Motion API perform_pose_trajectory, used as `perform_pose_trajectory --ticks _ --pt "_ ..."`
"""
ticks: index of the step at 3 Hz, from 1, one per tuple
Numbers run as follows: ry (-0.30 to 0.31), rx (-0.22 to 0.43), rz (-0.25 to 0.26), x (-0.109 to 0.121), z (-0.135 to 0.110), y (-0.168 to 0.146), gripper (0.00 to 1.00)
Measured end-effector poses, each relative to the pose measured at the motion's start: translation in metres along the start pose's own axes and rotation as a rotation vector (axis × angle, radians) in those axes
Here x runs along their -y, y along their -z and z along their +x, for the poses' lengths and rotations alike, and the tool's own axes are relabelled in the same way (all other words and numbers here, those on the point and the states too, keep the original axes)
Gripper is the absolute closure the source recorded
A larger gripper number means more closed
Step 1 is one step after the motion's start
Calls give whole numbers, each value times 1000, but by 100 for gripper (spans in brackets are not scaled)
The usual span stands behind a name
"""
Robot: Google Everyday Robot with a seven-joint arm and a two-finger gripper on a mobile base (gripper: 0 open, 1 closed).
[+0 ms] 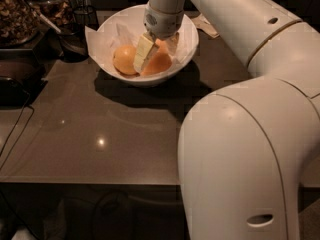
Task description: Pick orange from white bowl
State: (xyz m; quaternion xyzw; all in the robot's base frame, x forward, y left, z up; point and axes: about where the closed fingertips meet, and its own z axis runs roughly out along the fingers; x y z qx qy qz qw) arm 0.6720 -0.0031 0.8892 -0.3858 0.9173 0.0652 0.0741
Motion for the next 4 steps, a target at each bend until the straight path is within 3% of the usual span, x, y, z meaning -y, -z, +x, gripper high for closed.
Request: perform_pose_trajectory --ticks 3,4 --pt "-2 -60 -39 -2 3 -34 26" --pt "-2 -60 -39 -2 3 -34 45"
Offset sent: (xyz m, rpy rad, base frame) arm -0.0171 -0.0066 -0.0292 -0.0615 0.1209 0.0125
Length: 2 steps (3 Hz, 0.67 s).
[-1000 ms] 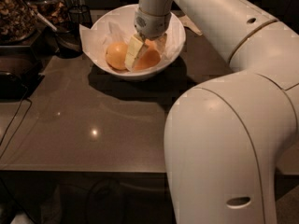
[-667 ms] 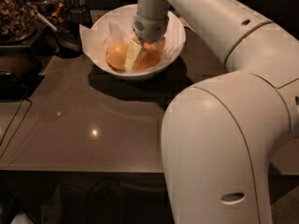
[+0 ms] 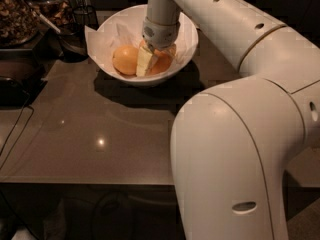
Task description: Pick orange from white bowl
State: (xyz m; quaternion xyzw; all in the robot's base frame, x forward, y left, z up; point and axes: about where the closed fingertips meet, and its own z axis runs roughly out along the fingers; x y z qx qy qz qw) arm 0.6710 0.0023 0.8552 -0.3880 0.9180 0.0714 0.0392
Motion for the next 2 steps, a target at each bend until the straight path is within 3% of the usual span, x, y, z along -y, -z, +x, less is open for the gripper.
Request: perform_pose_trajectory --ticks 1,2 --pt "0 0 0 0 0 0 68" --pt "50 52 -8 -4 -4 6 92"
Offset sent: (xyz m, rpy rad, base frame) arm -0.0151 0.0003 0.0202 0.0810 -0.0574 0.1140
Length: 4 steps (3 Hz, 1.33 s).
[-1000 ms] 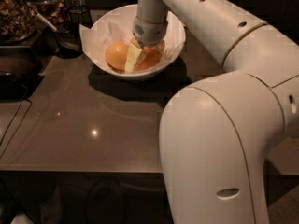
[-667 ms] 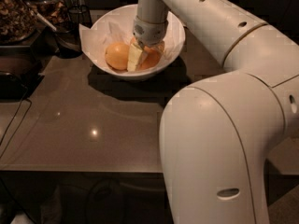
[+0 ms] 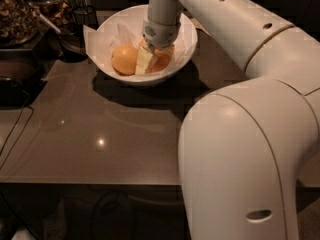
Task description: Pick orange from white bowl
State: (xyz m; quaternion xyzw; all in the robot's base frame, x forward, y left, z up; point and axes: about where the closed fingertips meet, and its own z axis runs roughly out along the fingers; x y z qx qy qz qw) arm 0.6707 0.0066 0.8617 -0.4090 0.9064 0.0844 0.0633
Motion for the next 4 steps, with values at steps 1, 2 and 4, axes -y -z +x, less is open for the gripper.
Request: perform_pose_trajectory --ticks 1,2,4 --pt "86 79 -21 -12 12 24 100" --pt "161 124 -48 -27 26 50 100" --pt "256 182 -77 -48 33 75 100"
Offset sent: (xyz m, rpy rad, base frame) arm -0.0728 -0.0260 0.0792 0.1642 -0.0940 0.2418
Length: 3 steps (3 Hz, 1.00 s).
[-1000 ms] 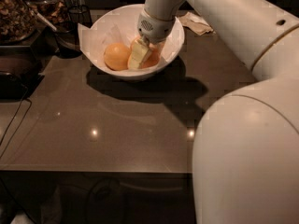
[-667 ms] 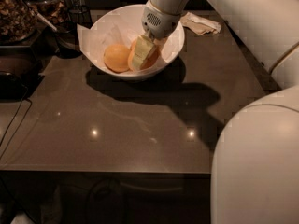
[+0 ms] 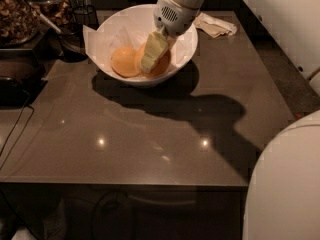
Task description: Pick orange from white bowl
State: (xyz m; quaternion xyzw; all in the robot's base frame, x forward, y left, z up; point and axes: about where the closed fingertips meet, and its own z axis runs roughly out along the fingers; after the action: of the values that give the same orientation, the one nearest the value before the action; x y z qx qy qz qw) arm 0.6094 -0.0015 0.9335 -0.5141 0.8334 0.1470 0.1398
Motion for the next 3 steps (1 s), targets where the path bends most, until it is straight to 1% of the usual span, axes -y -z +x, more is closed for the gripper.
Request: perform_pose_trajectory --ticks 1,2,3 --pt "25 31 -12 -14 -10 9 100" --pt "62 67 -28 -34 -23 21 100" --pt "99 88 -43 -49 -33 27 100"
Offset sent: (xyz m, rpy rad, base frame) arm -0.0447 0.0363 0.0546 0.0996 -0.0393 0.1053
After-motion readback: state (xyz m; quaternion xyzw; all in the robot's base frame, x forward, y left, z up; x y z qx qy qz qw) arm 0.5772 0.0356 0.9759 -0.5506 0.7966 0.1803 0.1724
